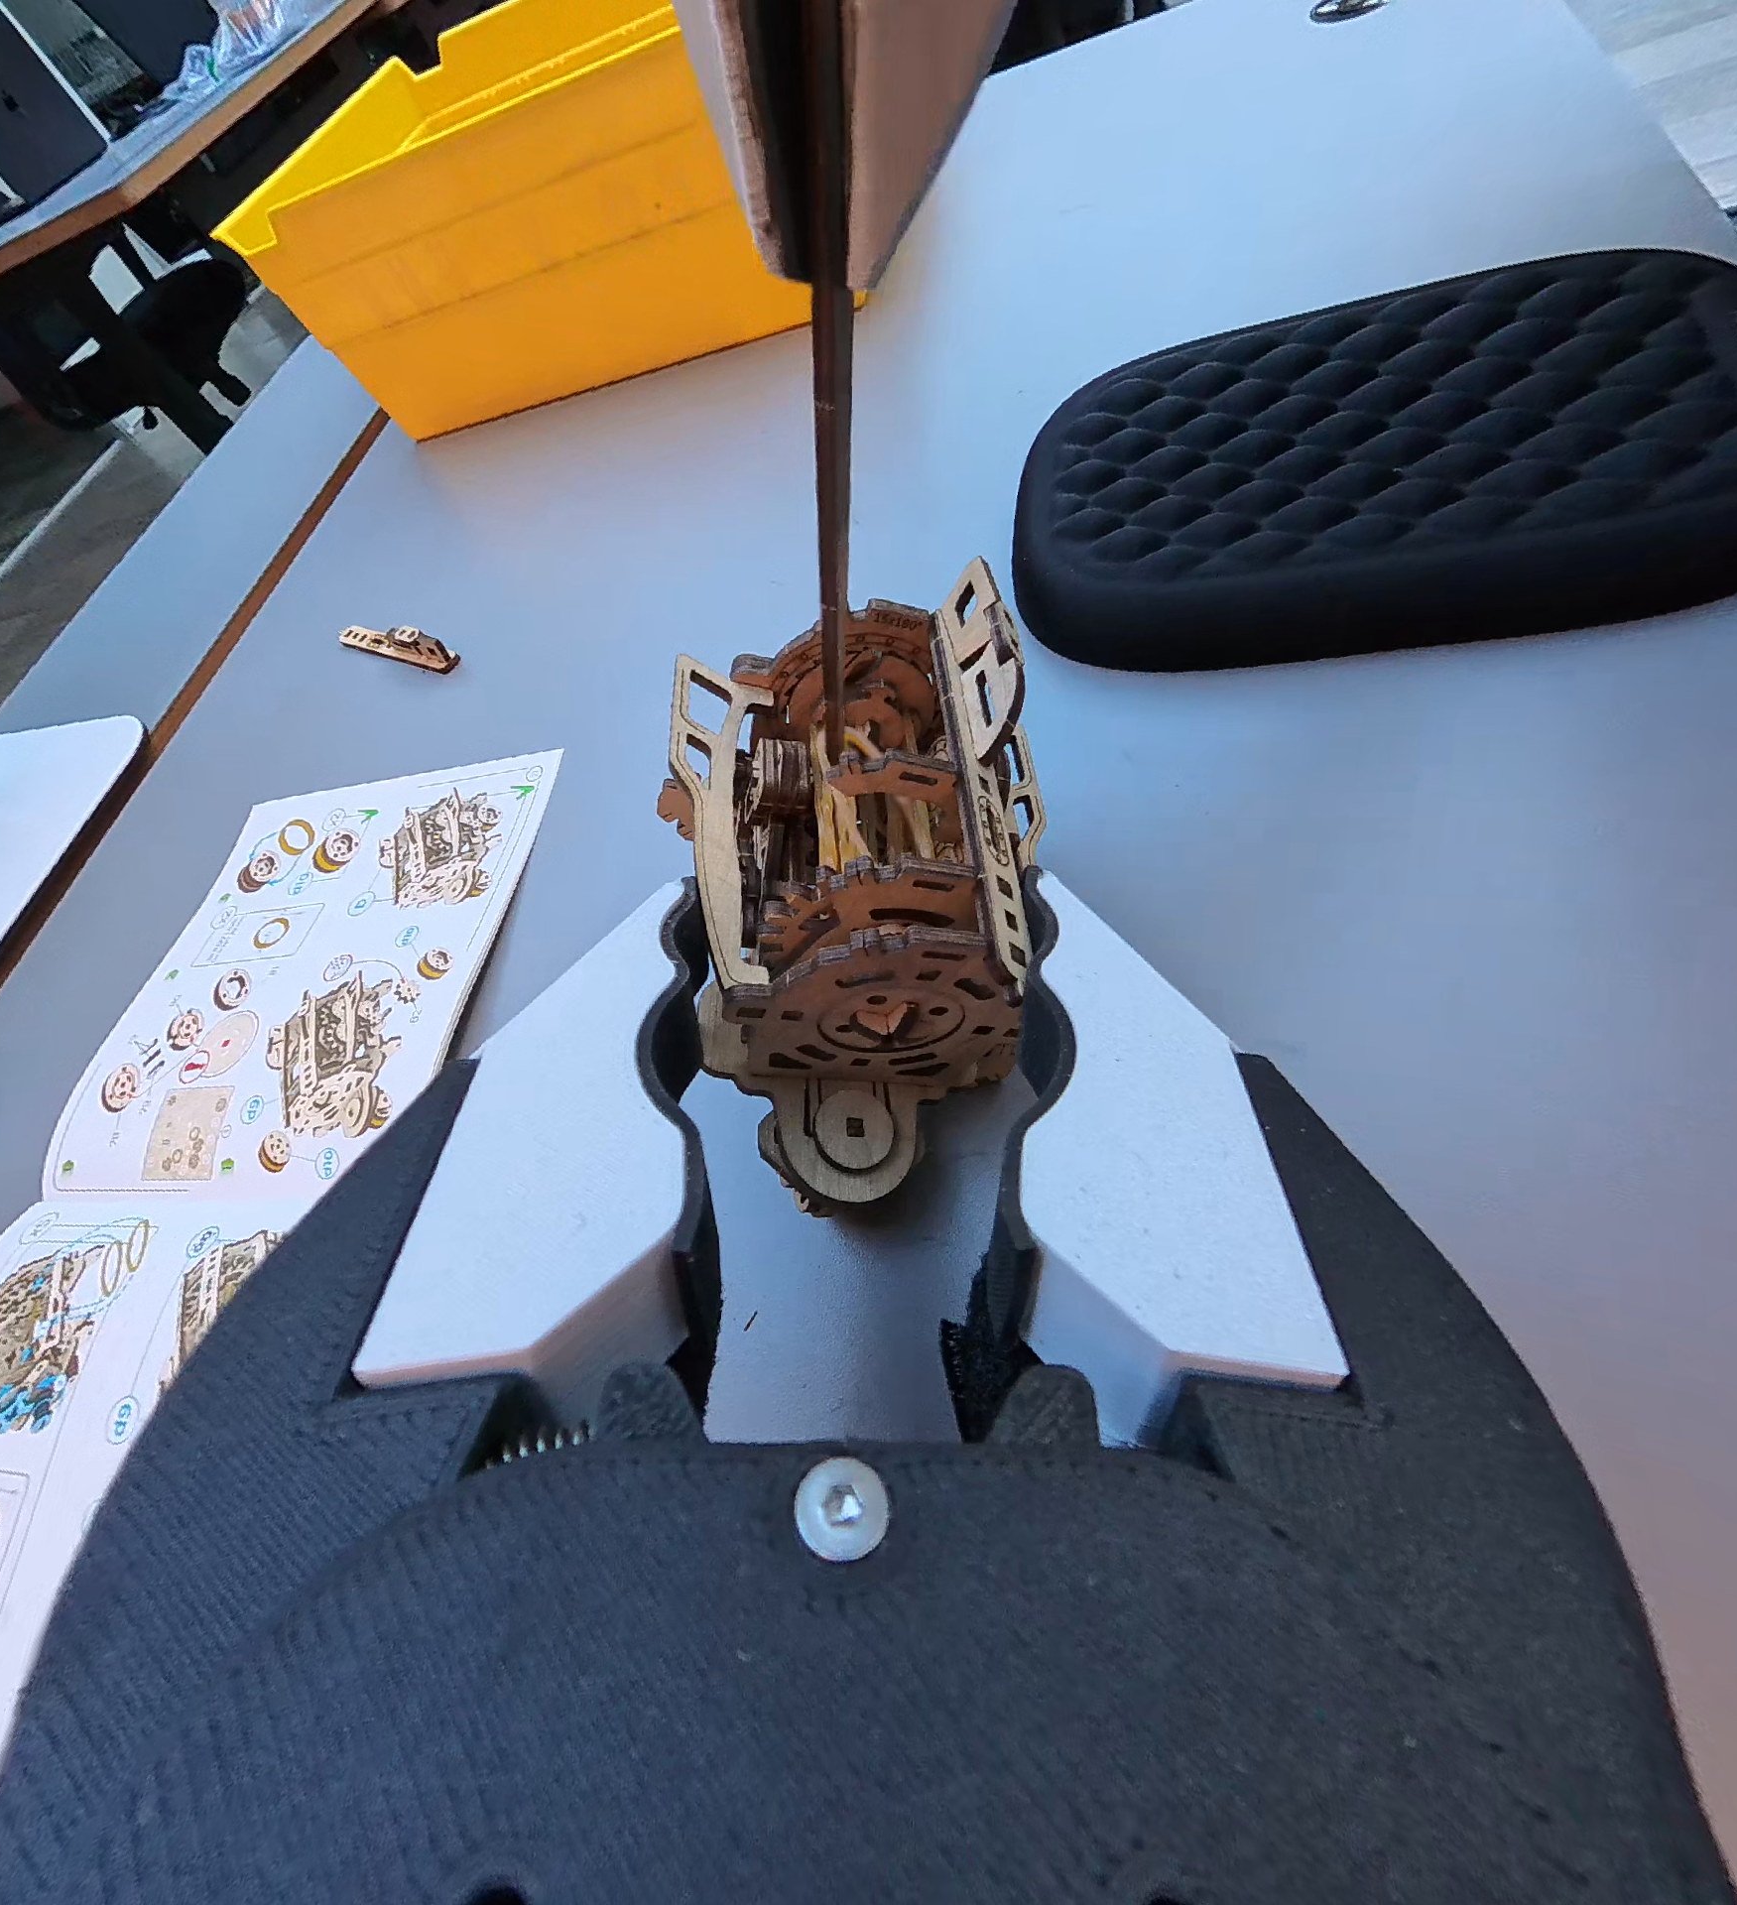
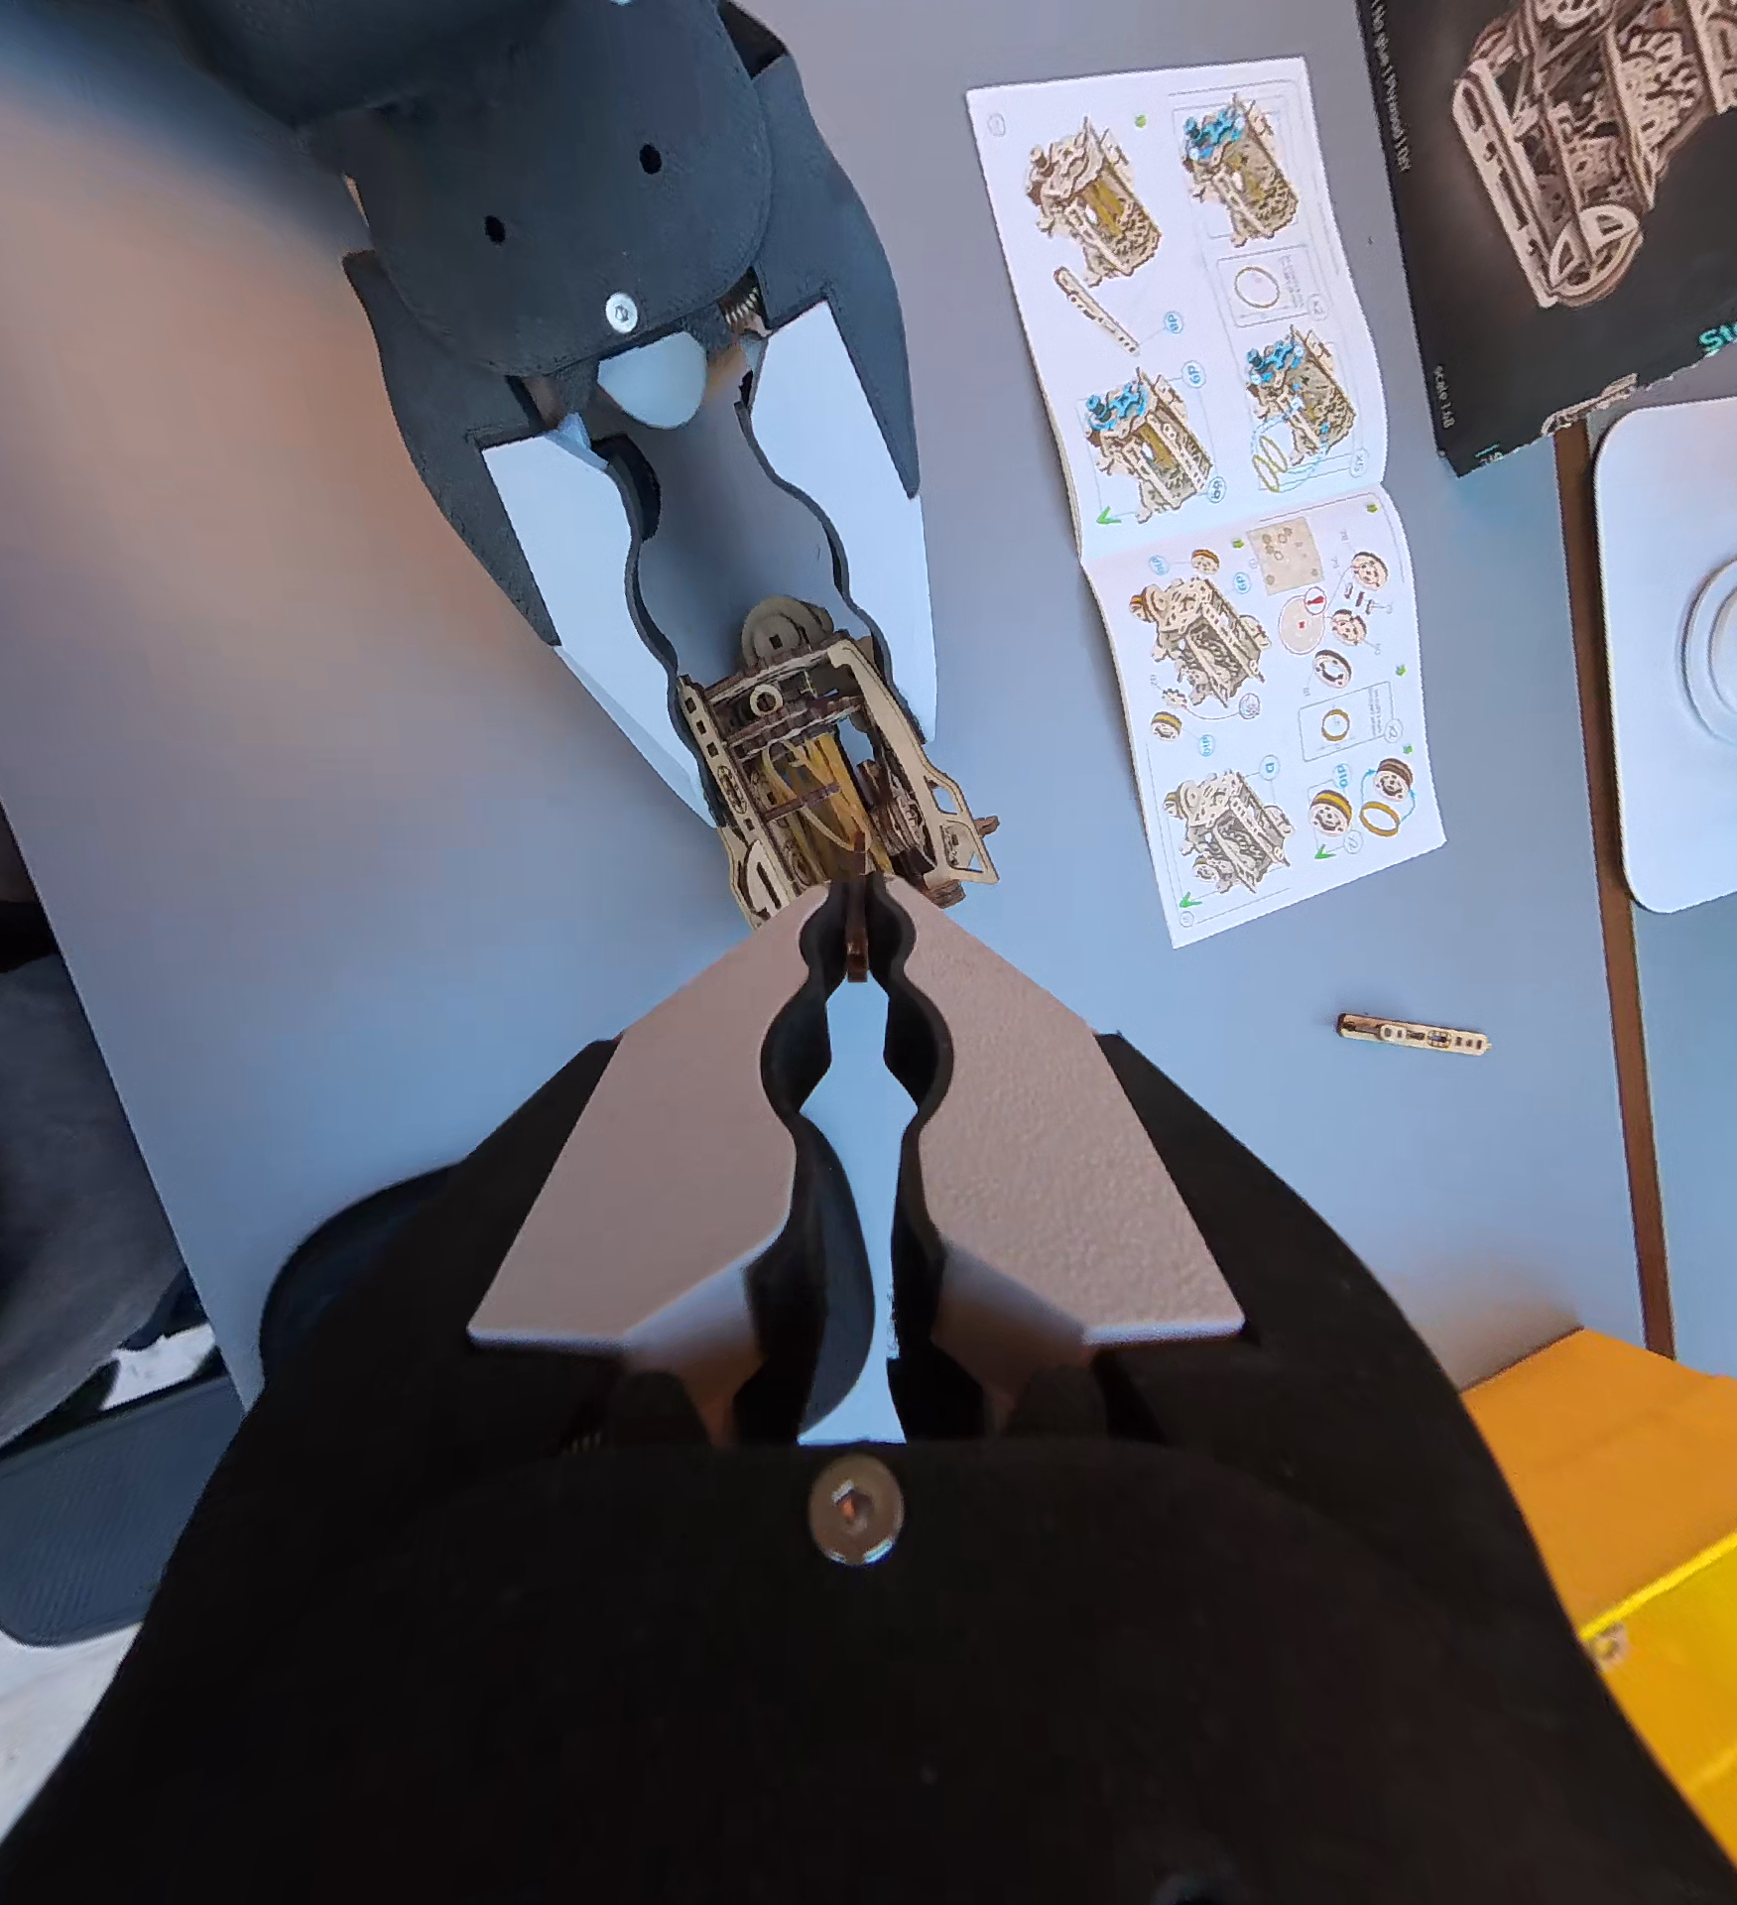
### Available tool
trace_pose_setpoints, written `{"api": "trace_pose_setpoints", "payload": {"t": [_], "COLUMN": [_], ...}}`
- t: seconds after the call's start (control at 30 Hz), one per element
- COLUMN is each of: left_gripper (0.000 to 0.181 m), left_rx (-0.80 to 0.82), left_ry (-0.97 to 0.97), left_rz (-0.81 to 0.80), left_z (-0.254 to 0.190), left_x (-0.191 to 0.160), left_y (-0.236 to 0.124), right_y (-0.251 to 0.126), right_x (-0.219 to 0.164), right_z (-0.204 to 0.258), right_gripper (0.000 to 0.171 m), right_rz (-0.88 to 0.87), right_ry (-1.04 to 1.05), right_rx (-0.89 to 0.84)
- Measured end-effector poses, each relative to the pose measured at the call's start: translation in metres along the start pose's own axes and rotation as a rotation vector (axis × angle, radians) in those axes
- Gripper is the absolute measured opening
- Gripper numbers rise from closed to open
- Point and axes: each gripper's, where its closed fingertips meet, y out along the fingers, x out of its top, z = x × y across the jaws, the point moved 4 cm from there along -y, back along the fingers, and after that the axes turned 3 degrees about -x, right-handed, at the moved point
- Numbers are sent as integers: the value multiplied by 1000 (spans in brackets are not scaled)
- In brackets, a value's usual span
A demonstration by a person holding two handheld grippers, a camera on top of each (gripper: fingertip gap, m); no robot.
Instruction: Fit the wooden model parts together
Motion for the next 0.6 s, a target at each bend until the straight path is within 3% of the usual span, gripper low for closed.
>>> {"api": "trace_pose_setpoints", "payload": {"t": [0.37, 0.6], "left_gripper": [59, 59], "left_rx": [-53, -80], "left_ry": [-102, -92], "left_rz": [-24, -38], "left_z": [6, 6], "left_x": [-3, -3], "left_y": [-1, -2], "right_y": [2, 13], "right_x": [-14, -22], "right_z": [-2, -4], "right_gripper": [0, 0], "right_rz": [-171, -143], "right_ry": [132, 103], "right_rx": [48, 108]}}
